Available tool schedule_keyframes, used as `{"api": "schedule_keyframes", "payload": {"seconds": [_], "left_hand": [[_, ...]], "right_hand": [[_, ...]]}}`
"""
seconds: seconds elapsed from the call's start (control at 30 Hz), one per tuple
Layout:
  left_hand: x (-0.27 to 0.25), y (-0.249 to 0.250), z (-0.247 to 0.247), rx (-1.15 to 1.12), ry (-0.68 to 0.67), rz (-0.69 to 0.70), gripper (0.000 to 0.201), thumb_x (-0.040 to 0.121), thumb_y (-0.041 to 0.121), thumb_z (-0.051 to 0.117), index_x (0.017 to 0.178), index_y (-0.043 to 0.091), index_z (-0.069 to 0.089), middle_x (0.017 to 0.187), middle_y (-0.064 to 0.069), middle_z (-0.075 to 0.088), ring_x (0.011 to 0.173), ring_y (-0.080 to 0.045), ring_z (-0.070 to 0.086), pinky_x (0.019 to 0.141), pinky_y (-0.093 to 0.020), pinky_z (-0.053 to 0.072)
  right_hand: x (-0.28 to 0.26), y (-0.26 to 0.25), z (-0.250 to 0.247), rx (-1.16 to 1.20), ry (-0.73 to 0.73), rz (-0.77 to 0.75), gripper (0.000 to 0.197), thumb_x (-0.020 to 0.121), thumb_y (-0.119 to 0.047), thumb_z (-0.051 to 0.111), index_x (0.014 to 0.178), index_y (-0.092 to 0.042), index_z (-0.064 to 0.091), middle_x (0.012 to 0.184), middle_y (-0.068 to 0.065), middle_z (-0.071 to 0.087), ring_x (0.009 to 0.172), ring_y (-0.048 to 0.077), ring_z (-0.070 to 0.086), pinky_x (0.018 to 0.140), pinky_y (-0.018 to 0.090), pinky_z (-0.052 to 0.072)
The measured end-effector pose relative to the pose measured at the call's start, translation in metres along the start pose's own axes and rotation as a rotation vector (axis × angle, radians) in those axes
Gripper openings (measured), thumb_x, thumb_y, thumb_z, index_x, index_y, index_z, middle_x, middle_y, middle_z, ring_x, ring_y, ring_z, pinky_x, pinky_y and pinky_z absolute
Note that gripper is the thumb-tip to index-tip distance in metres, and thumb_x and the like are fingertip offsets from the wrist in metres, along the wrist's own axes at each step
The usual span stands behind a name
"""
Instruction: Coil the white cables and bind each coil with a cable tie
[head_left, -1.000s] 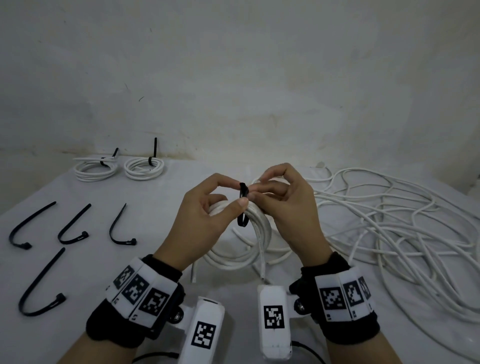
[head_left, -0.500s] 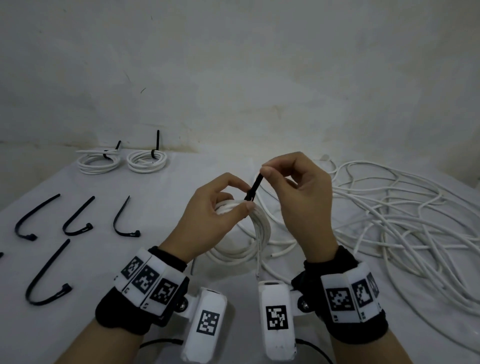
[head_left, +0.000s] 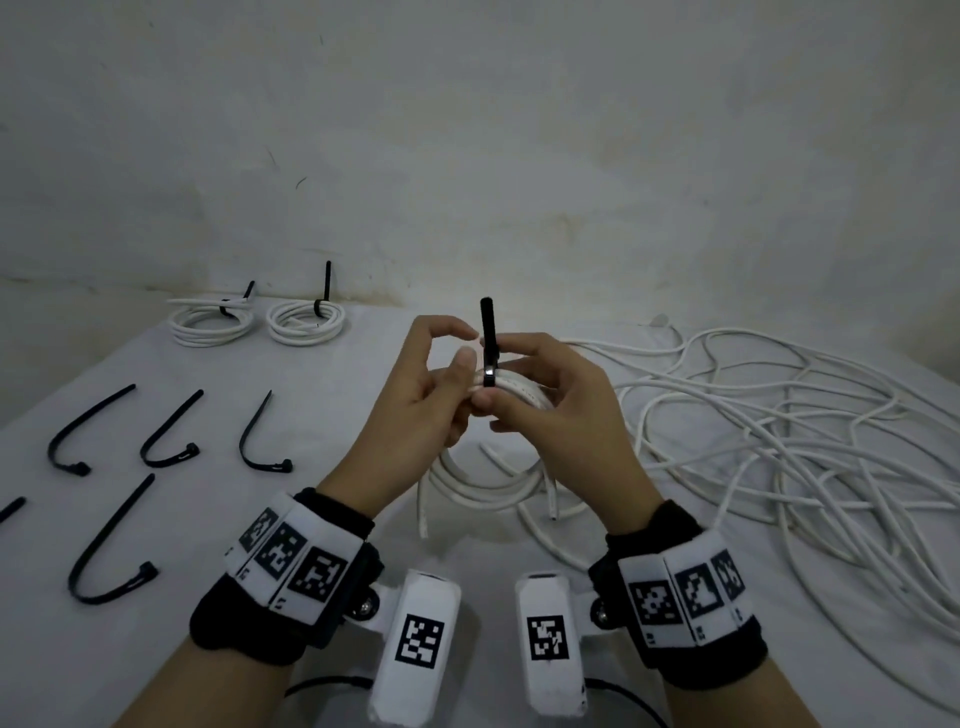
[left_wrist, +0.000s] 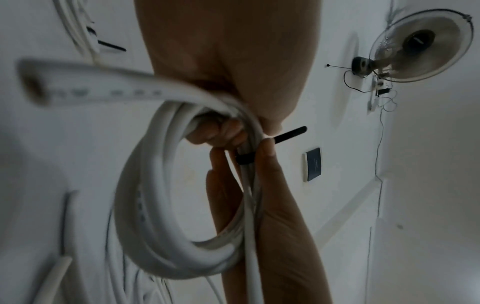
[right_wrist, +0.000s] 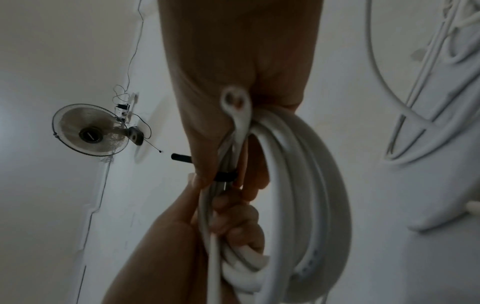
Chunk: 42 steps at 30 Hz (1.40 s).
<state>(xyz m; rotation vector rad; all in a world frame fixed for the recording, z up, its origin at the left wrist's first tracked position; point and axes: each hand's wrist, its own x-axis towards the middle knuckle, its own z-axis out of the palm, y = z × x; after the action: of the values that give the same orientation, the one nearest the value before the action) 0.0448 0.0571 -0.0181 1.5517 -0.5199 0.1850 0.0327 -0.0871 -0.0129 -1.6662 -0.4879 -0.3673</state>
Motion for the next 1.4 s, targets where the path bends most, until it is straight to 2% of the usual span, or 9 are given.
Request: {"api": "schedule_keyframes", "payload": {"seconds": [0.1, 0.17, 0.3, 0.47, 0.7, 0.97, 1.07, 1.2, 1.4], "left_hand": [[0.002, -0.008, -0.005, 0.159, 0.009, 0.018, 0.017, 0.092, 0.046, 0.049, 0.107, 0.038, 0.048, 0.090, -0.003, 0.060, 0.075, -0.010, 0.062, 0.071, -0.022, 0.050], [0.004, -0.011, -0.008, 0.250, 0.073, 0.058, 0.011, 0.092, 0.037, 0.057, 0.102, 0.033, 0.058, 0.105, -0.006, 0.056, 0.090, -0.013, 0.063, 0.078, -0.024, 0.052], [0.007, -0.014, -0.013, 0.282, 0.150, 0.068, 0.007, 0.088, 0.013, 0.065, 0.084, 0.019, 0.067, 0.092, -0.005, 0.065, 0.073, -0.011, 0.063, 0.067, -0.018, 0.050], [0.008, -0.014, -0.019, 0.283, 0.208, 0.091, 0.018, 0.076, 0.007, 0.075, 0.074, 0.024, 0.069, 0.074, 0.007, 0.070, 0.069, -0.003, 0.065, 0.070, -0.015, 0.050], [0.007, -0.010, -0.022, 0.290, 0.234, 0.114, 0.009, 0.073, 0.011, 0.078, 0.071, 0.017, 0.071, 0.071, 0.008, 0.070, 0.064, -0.002, 0.064, 0.067, -0.015, 0.049], [0.005, -0.007, -0.018, 0.296, 0.212, 0.146, 0.016, 0.075, 0.011, 0.077, 0.070, 0.024, 0.069, 0.069, 0.007, 0.069, 0.063, -0.002, 0.063, 0.066, -0.014, 0.049], [0.005, -0.007, -0.017, 0.299, 0.228, 0.144, 0.019, 0.075, 0.011, 0.078, 0.069, 0.026, 0.068, 0.067, 0.011, 0.068, 0.063, -0.001, 0.063, 0.064, -0.012, 0.047], [0.005, -0.006, -0.015, 0.306, 0.229, 0.139, 0.021, 0.074, 0.011, 0.078, 0.068, 0.028, 0.067, 0.067, 0.011, 0.068, 0.063, -0.001, 0.063, 0.064, -0.012, 0.048], [0.003, -0.006, -0.013, 0.293, 0.289, 0.149, 0.019, 0.075, 0.010, 0.077, 0.070, 0.026, 0.068, 0.070, 0.009, 0.069, 0.065, 0.000, 0.062, 0.067, -0.015, 0.050]], "right_hand": [[0.000, 0.006, 0.001, -0.003, -0.007, 0.041, 0.034, 0.079, -0.006, 0.075, 0.109, -0.018, 0.066, 0.088, 0.007, 0.073, 0.080, 0.022, 0.071, 0.064, 0.031, 0.059], [0.000, 0.011, 0.004, -0.009, -0.049, 0.074, 0.041, 0.077, -0.003, 0.076, 0.113, -0.021, 0.066, 0.088, 0.004, 0.074, 0.082, 0.021, 0.071, 0.067, 0.033, 0.059], [-0.001, 0.025, 0.013, -0.073, -0.086, 0.152, 0.064, 0.073, -0.010, 0.081, 0.130, -0.022, 0.053, 0.092, 0.003, 0.075, 0.087, 0.015, 0.070, 0.085, 0.040, 0.056], [-0.003, 0.031, 0.016, -0.051, -0.081, 0.184, 0.045, 0.074, -0.013, 0.080, 0.110, -0.023, 0.055, 0.089, 0.006, 0.072, 0.087, 0.018, 0.069, 0.086, 0.050, 0.054], [0.000, 0.025, 0.015, -0.096, 0.004, 0.068, 0.013, 0.083, -0.008, 0.072, 0.093, -0.010, 0.063, 0.091, 0.000, 0.070, 0.085, 0.011, 0.070, 0.078, 0.029, 0.055], [0.002, 0.024, 0.014, -0.138, -0.009, 0.034, 0.018, 0.081, -0.007, 0.073, 0.098, -0.009, 0.069, 0.097, 0.001, 0.072, 0.096, 0.009, 0.067, 0.081, 0.018, 0.052], [0.003, 0.026, 0.014, -0.173, -0.019, 0.055, 0.018, 0.082, -0.012, 0.073, 0.100, -0.011, 0.069, 0.099, -0.001, 0.072, 0.098, 0.010, 0.066, 0.084, 0.024, 0.054], [0.001, 0.023, 0.015, -0.208, -0.019, 0.040, 0.016, 0.081, -0.013, 0.074, 0.095, -0.011, 0.065, 0.090, -0.004, 0.071, 0.094, 0.008, 0.067, 0.085, 0.043, 0.055], [-0.001, 0.022, 0.015, -0.204, -0.038, 0.032, 0.014, 0.079, -0.008, 0.074, 0.088, -0.010, 0.064, 0.084, -0.004, 0.070, 0.090, 0.007, 0.068, 0.086, 0.048, 0.053]]}}
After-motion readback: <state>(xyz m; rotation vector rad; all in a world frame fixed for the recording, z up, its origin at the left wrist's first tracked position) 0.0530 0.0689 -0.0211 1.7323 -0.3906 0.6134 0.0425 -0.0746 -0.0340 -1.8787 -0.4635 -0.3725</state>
